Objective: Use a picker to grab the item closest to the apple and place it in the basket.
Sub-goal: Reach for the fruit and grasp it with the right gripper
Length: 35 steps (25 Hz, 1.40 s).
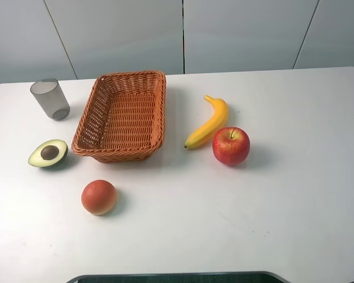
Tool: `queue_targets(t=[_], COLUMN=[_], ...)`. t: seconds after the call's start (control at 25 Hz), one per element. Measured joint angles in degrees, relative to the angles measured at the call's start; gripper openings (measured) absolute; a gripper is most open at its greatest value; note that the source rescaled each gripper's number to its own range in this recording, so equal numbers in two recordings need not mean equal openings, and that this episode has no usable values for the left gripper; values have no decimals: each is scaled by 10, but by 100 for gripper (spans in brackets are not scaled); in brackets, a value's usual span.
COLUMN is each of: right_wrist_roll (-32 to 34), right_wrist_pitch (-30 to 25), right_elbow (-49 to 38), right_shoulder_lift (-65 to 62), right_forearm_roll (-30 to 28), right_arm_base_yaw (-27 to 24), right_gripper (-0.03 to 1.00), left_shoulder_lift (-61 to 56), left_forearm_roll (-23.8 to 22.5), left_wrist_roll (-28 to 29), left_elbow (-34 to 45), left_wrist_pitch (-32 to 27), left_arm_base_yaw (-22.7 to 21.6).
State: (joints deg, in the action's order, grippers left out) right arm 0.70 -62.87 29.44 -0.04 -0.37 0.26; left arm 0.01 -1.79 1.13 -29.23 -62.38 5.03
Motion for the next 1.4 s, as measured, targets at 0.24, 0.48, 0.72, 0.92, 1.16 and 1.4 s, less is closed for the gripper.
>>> queue_targets(t=[0.24, 0.48, 0.72, 0.92, 1.16, 1.4], right_wrist_roll=[0, 0, 0, 0, 0, 0], right_wrist_pitch=[0, 0, 0, 0, 0, 0], right_elbow=[0, 0, 0, 0, 0, 0], right_shoulder_lift=[0, 0, 0, 0, 0, 0], right_forearm_roll=[0, 0, 0, 0, 0, 0], right_arm_base_yaw=[0, 0, 0, 0, 0, 0], right_gripper=[100, 100, 100, 100, 100, 100], left_shoulder_lift=[0, 0, 0, 0, 0, 0], left_forearm_roll=[0, 0, 0, 0, 0, 0], left_wrist_roll=[0, 0, 0, 0, 0, 0], left_elbow=[0, 0, 0, 0, 0, 0], left_wrist_pitch=[0, 0, 0, 0, 0, 0], left_arm_base_yaw=[0, 0, 0, 0, 0, 0])
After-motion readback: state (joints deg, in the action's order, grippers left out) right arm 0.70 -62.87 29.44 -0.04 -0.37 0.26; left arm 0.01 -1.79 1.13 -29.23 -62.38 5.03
